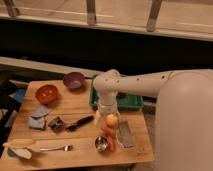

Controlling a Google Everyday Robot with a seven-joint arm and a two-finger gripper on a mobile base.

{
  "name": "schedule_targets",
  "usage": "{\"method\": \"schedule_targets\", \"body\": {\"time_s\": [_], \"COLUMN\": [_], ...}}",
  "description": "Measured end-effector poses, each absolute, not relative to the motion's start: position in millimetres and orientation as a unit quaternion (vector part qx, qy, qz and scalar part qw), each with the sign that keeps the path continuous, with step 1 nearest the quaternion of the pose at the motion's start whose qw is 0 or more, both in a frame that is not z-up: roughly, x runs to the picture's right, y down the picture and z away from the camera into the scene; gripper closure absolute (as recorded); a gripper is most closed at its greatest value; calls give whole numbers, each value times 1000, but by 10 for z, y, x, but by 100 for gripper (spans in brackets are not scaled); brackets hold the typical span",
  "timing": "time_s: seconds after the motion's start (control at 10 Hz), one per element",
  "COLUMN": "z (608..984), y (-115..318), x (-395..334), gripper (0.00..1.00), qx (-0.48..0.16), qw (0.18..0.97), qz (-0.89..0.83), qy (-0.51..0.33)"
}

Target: Place pepper in metal cup

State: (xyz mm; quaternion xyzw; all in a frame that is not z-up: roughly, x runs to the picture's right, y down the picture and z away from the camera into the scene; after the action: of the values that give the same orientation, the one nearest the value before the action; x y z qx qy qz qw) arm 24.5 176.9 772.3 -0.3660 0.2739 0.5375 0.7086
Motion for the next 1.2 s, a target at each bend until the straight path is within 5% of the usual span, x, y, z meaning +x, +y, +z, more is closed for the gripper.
{"method": "schedule_targets", "body": {"time_s": [1.2], "z": [8091], "y": [2291], "x": [253], "gripper": [20], "qx": [-381], "qw": [681], "qz": [509], "qy": [364]}}
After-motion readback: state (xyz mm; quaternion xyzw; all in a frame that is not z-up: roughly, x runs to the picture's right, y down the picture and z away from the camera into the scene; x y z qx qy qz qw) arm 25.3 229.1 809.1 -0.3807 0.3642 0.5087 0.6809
